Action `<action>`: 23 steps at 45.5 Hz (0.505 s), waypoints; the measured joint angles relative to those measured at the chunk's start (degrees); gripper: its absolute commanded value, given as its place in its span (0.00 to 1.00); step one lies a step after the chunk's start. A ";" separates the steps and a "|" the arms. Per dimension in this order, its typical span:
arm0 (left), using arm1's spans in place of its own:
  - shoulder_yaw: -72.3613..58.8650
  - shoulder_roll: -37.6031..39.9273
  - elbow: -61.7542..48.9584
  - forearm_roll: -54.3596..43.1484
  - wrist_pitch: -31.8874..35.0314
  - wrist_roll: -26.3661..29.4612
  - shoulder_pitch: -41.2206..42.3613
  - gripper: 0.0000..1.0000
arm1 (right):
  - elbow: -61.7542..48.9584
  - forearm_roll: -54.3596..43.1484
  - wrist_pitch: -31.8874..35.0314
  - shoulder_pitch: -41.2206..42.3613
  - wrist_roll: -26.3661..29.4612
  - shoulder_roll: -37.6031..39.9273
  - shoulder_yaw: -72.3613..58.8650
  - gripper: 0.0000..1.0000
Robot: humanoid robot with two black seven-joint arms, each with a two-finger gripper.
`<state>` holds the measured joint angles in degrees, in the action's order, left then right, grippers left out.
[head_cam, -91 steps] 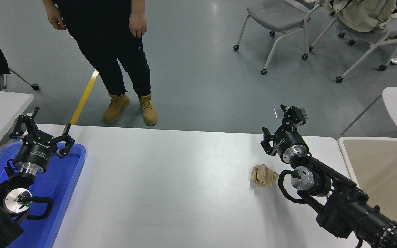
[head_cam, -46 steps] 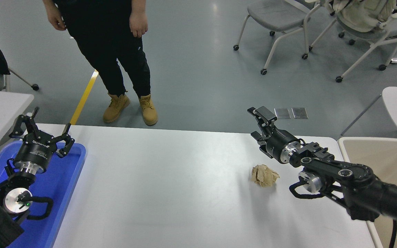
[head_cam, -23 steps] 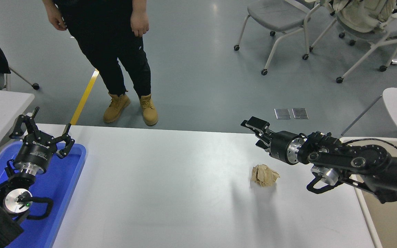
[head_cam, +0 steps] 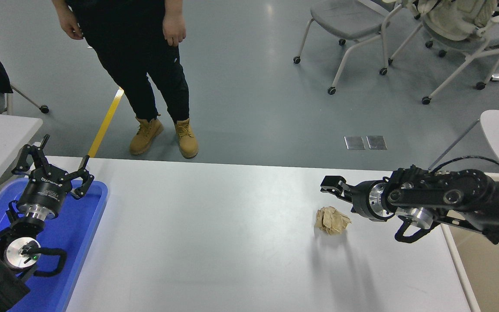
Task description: Clean the table surface
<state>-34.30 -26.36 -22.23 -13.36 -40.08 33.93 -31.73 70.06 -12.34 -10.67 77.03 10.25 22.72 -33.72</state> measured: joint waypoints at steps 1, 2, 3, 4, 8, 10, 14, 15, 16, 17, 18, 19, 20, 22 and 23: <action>0.00 0.00 0.00 0.00 0.00 0.00 0.00 1.00 | -0.13 0.04 0.06 0.00 0.08 -0.41 -0.34 1.00; 0.00 0.00 -0.01 0.00 0.00 0.00 0.00 1.00 | -0.25 0.08 0.10 0.01 0.23 -0.68 -0.54 1.00; 0.00 0.00 0.00 0.00 0.00 0.00 0.00 1.00 | -0.38 0.13 0.15 0.00 0.44 -0.90 -0.72 1.00; 0.00 0.00 0.00 0.00 0.00 0.00 0.00 1.00 | -0.61 0.17 0.18 -0.05 0.65 -1.11 -0.90 1.00; -0.04 0.00 0.00 0.00 0.00 0.00 0.00 1.00 | -1.66 0.36 0.34 -0.72 1.30 -2.06 -1.59 1.00; -0.04 0.00 0.00 0.00 0.00 0.00 0.00 1.00 | -2.16 0.38 0.36 -0.96 1.47 -2.48 -1.79 1.00; -0.05 0.00 0.00 0.00 0.00 0.00 0.00 1.00 | -3.38 0.43 0.46 -1.56 1.79 -3.50 -2.19 1.00; -0.05 0.00 0.00 0.00 0.00 0.00 0.00 1.00 | -3.83 0.43 0.53 -1.77 1.86 -3.82 -2.28 1.00; -0.05 0.00 0.00 0.00 0.00 0.00 0.00 1.00 | -4.11 0.43 0.59 -1.92 1.91 -4.02 -2.36 1.00; -0.05 0.00 0.00 0.00 0.00 0.00 0.00 1.00 | -4.39 0.44 0.68 -2.05 1.96 -4.25 -2.45 1.00; -0.05 0.00 0.00 0.00 0.00 0.00 0.00 1.00 | -4.82 0.43 0.81 -2.22 2.01 -4.58 -2.54 1.00; -0.05 0.00 0.00 0.00 0.00 0.00 0.00 1.00 | -5.14 0.40 0.88 -2.33 2.05 -4.80 -2.61 1.00; -0.05 0.00 0.00 0.00 0.00 0.00 0.00 1.00 | -5.43 0.38 0.98 -2.42 2.08 -5.03 -2.66 1.00; -0.05 0.00 0.00 0.00 0.00 0.00 0.00 1.00 | -6.07 0.38 1.31 -2.65 2.15 -5.64 -2.79 1.00; -0.05 0.00 0.00 0.00 0.00 0.00 0.00 1.00 | -6.28 0.38 1.36 -2.73 2.16 -5.88 -2.84 1.00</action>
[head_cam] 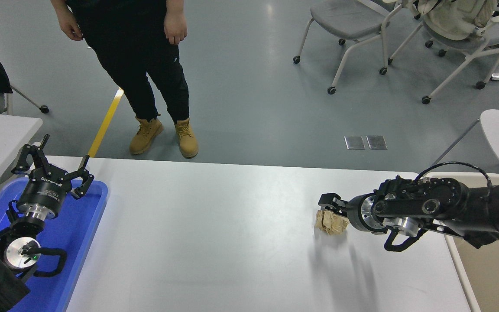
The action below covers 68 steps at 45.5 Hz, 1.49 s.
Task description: Clean the table surface
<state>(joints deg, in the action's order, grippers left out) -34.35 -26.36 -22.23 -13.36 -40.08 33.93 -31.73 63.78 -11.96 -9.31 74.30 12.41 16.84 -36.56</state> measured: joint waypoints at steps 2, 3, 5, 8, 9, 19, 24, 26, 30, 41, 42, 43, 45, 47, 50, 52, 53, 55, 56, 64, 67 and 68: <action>0.00 0.00 0.00 0.00 0.00 0.00 0.00 1.00 | -0.56 0.00 0.09 -0.16 0.05 -0.49 -0.08 1.00; 0.00 0.00 0.00 0.00 0.00 0.00 0.00 1.00 | -0.80 0.00 0.13 -0.23 0.08 -0.69 -0.12 1.00; 0.00 0.00 0.00 0.00 0.00 0.00 0.00 1.00 | -1.41 0.00 0.28 -0.44 0.10 -1.23 -0.18 1.00; 0.00 0.00 0.00 0.00 0.00 0.00 -0.01 1.00 | -2.32 -0.01 0.49 -0.79 0.14 -1.99 -0.25 1.00; 0.00 0.00 0.00 0.00 0.00 0.00 -0.01 1.00 | -2.82 -0.03 0.62 -0.96 0.15 -2.35 -0.27 1.00; 0.00 0.00 0.00 0.00 0.00 0.00 -0.02 1.00 | -7.41 -0.31 2.04 -2.54 0.21 -5.13 -0.39 1.00; 0.00 0.00 0.00 0.00 0.00 0.00 -0.02 1.00 | -9.40 -0.59 2.63 -3.32 0.23 -6.28 -0.41 1.00; 0.00 0.00 0.00 0.00 0.00 0.00 -0.02 1.00 | -10.37 -0.70 2.90 -3.85 0.23 -6.87 -0.41 1.00; 0.00 0.00 -0.01 0.00 0.00 0.00 -0.02 1.00 | -12.04 -0.86 3.34 -4.39 0.23 -7.89 -0.43 1.00; -0.02 0.00 0.00 0.00 0.00 0.00 -0.01 1.00 | -16.31 -1.06 4.44 -6.19 0.24 -10.47 -0.44 0.96; -0.02 0.00 0.00 0.00 0.00 0.00 -0.01 1.00 | -16.62 -1.07 4.57 -6.29 0.24 -10.62 -0.44 0.94; -0.02 0.00 0.00 0.00 0.00 0.00 0.00 1.00 | -16.96 -1.07 4.74 -6.40 0.24 -10.82 -0.44 0.92; -0.02 0.00 0.01 0.00 0.00 0.00 0.00 1.00 | -17.45 -1.07 4.95 -6.55 0.24 -11.13 -0.44 0.89; -0.02 0.00 0.01 0.00 0.00 0.00 0.00 1.00 | -18.08 -1.09 5.16 -6.68 0.24 -11.40 -0.44 0.82; -0.02 0.00 0.01 0.00 0.00 0.00 0.00 1.00 | -18.94 -1.10 5.60 -6.84 0.24 -11.79 -0.44 0.71; -0.02 0.00 0.01 0.00 0.00 0.00 0.00 1.00 | -19.44 -1.11 5.91 -6.91 0.24 -12.01 -0.44 0.63; -0.02 0.00 0.01 0.00 0.00 0.00 0.00 1.00 | -19.81 -1.11 6.17 -6.95 0.24 -12.15 -0.44 0.58; -0.02 0.00 0.01 0.00 0.00 0.00 0.00 1.00 | -20.27 -1.12 6.49 -7.00 0.24 -12.31 -0.44 0.49; -0.02 0.00 0.01 0.00 0.00 0.00 0.00 1.00 | -20.59 -1.11 6.74 -7.03 0.24 -12.42 -0.44 0.45; -0.02 0.00 0.01 0.00 0.00 0.00 -0.01 1.00 | -21.96 -1.13 8.25 -7.07 0.24 -12.85 -0.44 0.11; -0.02 0.00 0.00 0.00 0.00 0.00 -0.01 1.00 | -22.11 -1.13 8.52 -7.07 0.25 -12.91 -0.44 0.00; -0.02 0.00 0.00 0.00 0.00 0.00 -0.01 1.00 | -22.23 -1.13 8.73 -7.07 0.25 -12.98 -0.42 0.00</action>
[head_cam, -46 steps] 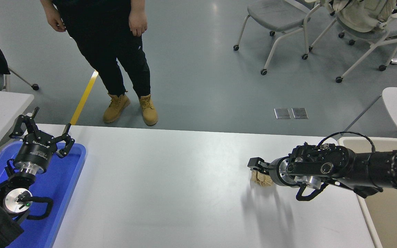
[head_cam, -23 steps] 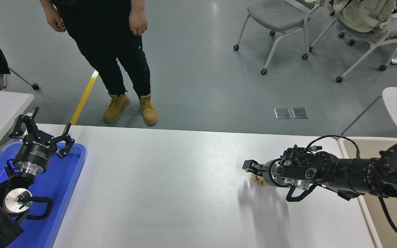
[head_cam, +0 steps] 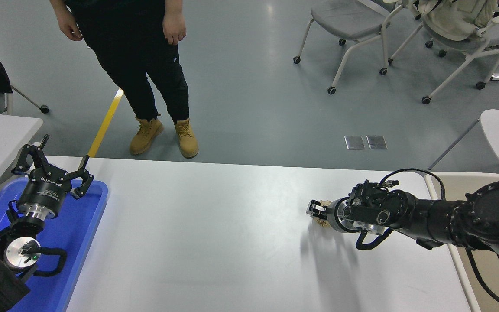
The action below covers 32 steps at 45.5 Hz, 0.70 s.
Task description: Clean the table surface
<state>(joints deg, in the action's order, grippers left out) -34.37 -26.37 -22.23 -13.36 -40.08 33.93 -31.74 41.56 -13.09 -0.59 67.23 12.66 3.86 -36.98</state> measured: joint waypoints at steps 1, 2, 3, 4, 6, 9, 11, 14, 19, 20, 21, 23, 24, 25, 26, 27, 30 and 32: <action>0.00 0.00 0.00 0.00 0.00 0.00 0.00 1.00 | -0.07 0.00 0.12 0.01 0.00 -0.05 0.02 0.00; 0.00 0.00 0.00 0.00 0.00 0.00 0.00 1.00 | -0.13 0.00 0.25 0.04 0.00 -0.08 0.04 0.00; 0.00 0.00 0.00 0.00 0.00 0.00 0.00 1.00 | -0.19 0.00 0.44 0.07 0.00 -0.12 0.06 0.00; 0.00 0.00 0.00 0.00 0.00 0.00 0.00 1.00 | -0.27 0.01 0.72 0.12 0.00 -0.16 0.08 0.00; 0.00 0.00 0.00 0.00 0.00 0.00 0.00 1.00 | -0.32 0.08 1.01 0.17 0.00 -0.21 0.11 0.00; 0.00 0.00 0.00 0.00 0.00 0.00 0.00 1.00 | -0.41 0.36 1.62 0.27 0.00 -0.27 0.17 0.00; 0.00 0.00 0.00 0.00 0.00 0.00 0.00 1.00 | -0.44 0.48 1.90 0.33 0.00 -0.30 0.23 0.00; 0.00 0.00 0.00 0.00 0.00 0.00 0.00 1.00 | -0.46 0.68 2.30 0.51 0.00 -0.34 0.35 0.00; 0.00 0.00 0.00 0.00 0.00 0.00 0.00 1.00 | -0.38 0.94 3.02 0.98 0.00 -0.35 0.53 0.00; 0.00 0.00 0.00 0.00 0.00 0.00 0.00 1.00 | -0.33 0.97 3.15 1.08 0.00 -0.33 0.58 0.00; 0.00 0.00 0.00 0.00 0.00 0.00 0.00 1.00 | -0.28 1.00 3.29 1.18 0.02 -0.29 0.63 0.00; 0.00 0.00 0.00 0.00 0.00 0.00 0.00 1.00 | -0.17 1.06 3.56 1.42 0.04 -0.11 0.74 0.00; 0.00 0.00 0.00 0.00 0.00 0.00 0.00 1.00 | -0.12 1.08 3.66 1.56 0.04 -0.01 0.78 0.00; 0.00 0.00 0.00 0.00 0.00 0.00 0.00 1.00 | -0.03 1.11 3.79 1.77 0.05 0.15 0.84 0.00; 0.01 0.00 0.00 0.00 0.00 0.00 0.00 1.00 | 0.04 1.12 3.88 1.90 0.05 0.27 0.88 0.00; 0.01 0.00 0.00 0.00 0.00 0.00 0.00 1.00 | 0.13 1.14 3.97 2.05 0.05 0.41 0.91 0.00; 0.02 0.00 0.00 0.00 0.00 0.00 0.00 1.00 | 0.61 1.21 4.29 2.59 0.13 0.97 1.00 0.00; 0.02 0.00 0.00 0.00 0.00 0.00 0.01 1.00 | 1.18 1.37 4.50 3.17 0.20 1.56 1.07 0.00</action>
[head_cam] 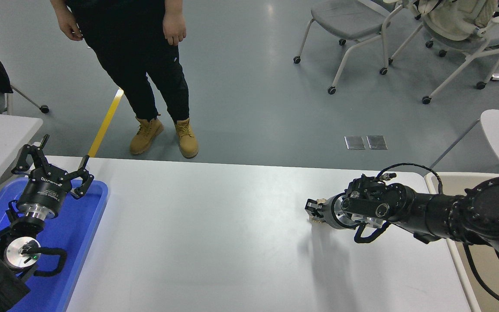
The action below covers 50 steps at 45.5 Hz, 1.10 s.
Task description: Clean the table surface
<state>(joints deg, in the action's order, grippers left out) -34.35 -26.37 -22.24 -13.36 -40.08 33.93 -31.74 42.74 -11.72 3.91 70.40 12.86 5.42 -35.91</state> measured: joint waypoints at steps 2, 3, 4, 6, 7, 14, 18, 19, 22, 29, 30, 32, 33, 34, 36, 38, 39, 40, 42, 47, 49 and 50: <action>0.00 0.00 0.00 0.00 0.00 0.00 0.00 1.00 | 0.50 0.11 0.14 0.48 0.04 0.54 0.03 0.00; 0.01 0.00 0.00 0.00 0.00 0.00 0.01 1.00 | 0.96 0.21 0.24 0.90 0.07 0.98 0.05 0.00; 0.01 0.00 0.00 0.00 0.00 0.00 0.01 1.00 | 1.28 0.27 0.30 1.18 0.08 1.29 0.06 0.00; 0.01 0.00 0.01 0.00 0.00 0.00 0.01 1.00 | 2.25 0.34 0.45 1.98 0.12 2.23 0.06 0.00; 0.01 0.00 0.01 0.00 0.00 0.00 0.01 1.00 | 2.68 0.38 0.51 2.30 0.13 2.64 0.08 0.00; 0.02 0.00 0.01 0.00 0.00 0.00 0.01 1.00 | 7.04 0.50 0.97 5.30 0.19 6.87 0.10 0.00; 0.03 0.00 0.01 -0.01 0.00 0.00 0.00 1.00 | 10.03 0.48 1.13 7.09 0.25 9.73 0.02 0.00; 0.03 0.00 0.00 0.00 0.00 0.00 0.00 1.00 | 11.20 0.46 1.19 7.74 0.29 10.79 -0.04 0.00; 0.04 0.00 0.00 0.00 0.00 0.00 0.00 1.00 | 14.04 0.26 1.31 9.45 0.43 13.49 -0.17 0.00; 0.04 0.00 0.01 0.00 0.00 0.00 -0.01 1.00 | 21.19 -0.38 2.35 14.44 0.77 21.15 -0.46 0.00; 0.04 0.00 0.00 0.00 0.00 0.00 -0.02 1.00 | 21.91 -0.59 2.59 15.05 0.84 22.02 -0.50 0.00; 0.05 0.00 -0.01 0.00 0.00 0.00 -0.01 1.00 | 23.52 -0.98 3.19 16.27 0.97 23.87 -0.53 0.00; 0.05 0.00 0.01 0.00 0.00 0.00 -0.01 1.00 | 24.57 -1.39 3.66 17.33 1.09 25.48 -0.55 0.00; 0.05 0.00 0.01 -0.01 0.00 0.00 -0.01 1.00 | 25.19 -1.63 3.93 18.02 1.15 26.53 -0.55 0.00; 0.05 0.00 0.00 0.00 0.00 0.00 -0.01 1.00 | 26.48 -2.10 4.76 19.32 1.36 28.65 -0.58 0.00; 0.06 0.00 0.00 0.00 0.00 0.00 -0.01 1.00 | 27.68 -2.73 5.79 20.61 1.69 30.90 -0.63 0.00; 0.05 0.00 0.00 0.00 0.00 0.00 0.00 1.00 | 28.05 -2.97 6.16 21.17 1.80 31.84 -0.62 0.00; 0.05 0.00 0.00 0.00 0.00 0.00 0.00 1.00 | 28.38 -3.23 6.55 21.71 1.91 32.72 -0.63 0.00; 0.05 0.00 0.00 0.00 0.00 0.00 0.00 1.00 | 29.22 -3.76 7.69 22.89 2.13 34.66 -0.63 0.00; 0.05 0.00 0.00 0.00 0.00 0.00 -0.01 1.00 | 30.46 -5.00 10.36 25.68 2.56 38.94 -0.65 0.00; 0.04 0.00 0.00 0.00 0.00 0.00 -0.01 1.00 | 30.74 -5.37 11.20 26.57 2.73 40.22 -0.64 0.00; 0.03 0.00 0.00 0.00 0.00 0.00 -0.01 1.00 | 31.05 -5.68 12.32 27.70 2.93 41.64 -0.64 0.00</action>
<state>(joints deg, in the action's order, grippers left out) -34.31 -26.37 -22.24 -13.36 -40.08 33.93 -31.75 73.79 -17.41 16.23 98.10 15.79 47.06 -36.55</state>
